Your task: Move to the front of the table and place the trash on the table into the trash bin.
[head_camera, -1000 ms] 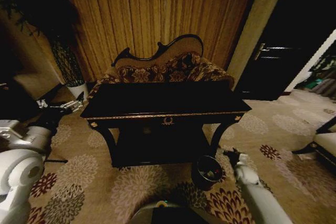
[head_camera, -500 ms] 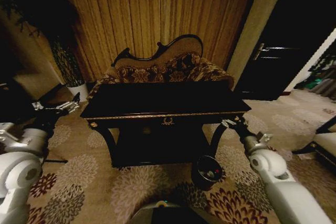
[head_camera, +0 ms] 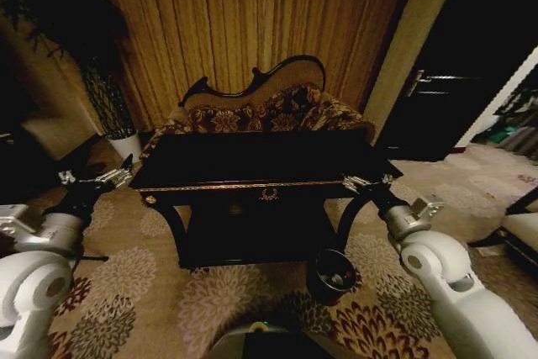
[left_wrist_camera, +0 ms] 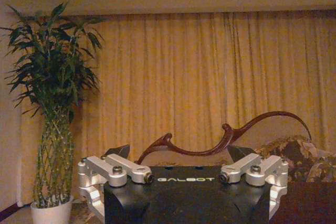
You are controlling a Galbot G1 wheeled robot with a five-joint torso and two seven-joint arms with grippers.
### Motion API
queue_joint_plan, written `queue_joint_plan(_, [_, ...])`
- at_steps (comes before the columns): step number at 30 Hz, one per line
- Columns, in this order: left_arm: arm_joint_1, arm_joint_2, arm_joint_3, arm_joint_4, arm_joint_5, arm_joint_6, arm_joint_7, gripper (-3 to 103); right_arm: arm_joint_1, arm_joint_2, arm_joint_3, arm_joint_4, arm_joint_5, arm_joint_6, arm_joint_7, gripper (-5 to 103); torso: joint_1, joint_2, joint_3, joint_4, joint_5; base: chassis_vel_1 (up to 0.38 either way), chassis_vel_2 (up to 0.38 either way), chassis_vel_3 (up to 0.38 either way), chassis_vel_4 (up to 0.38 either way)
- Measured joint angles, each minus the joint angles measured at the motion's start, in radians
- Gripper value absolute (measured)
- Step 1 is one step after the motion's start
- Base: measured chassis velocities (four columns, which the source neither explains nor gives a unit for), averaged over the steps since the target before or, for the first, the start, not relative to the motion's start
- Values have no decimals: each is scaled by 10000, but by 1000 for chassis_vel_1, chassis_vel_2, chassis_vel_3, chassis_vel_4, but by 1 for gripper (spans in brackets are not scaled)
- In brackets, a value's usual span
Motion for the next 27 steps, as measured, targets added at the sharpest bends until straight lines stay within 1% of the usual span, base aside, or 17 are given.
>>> queue_joint_plan(11, [18, 112, -72, 22, -5, 3, 0, 100, -67, 37, 103, 136, 186, -95, 35, 100, 0, -2, 0, 1, -1, 0, 0, 0, 0])
queue_joint_plan(16, [-87, 136, 55, 73, 14, 9, 1, 100, -89, 13, 147, 148, 231, -91, 98, 100, 1, -2, 0, -1, -1, 0, 0, 0, 0])
queue_joint_plan(27, [-65, 197, 37, 75, 32, 14, 1, 100, -140, -9, 191, 204, 255, -65, 130, 100, 0, -1, 0, 0, -1, 70, -62, -67, 68])
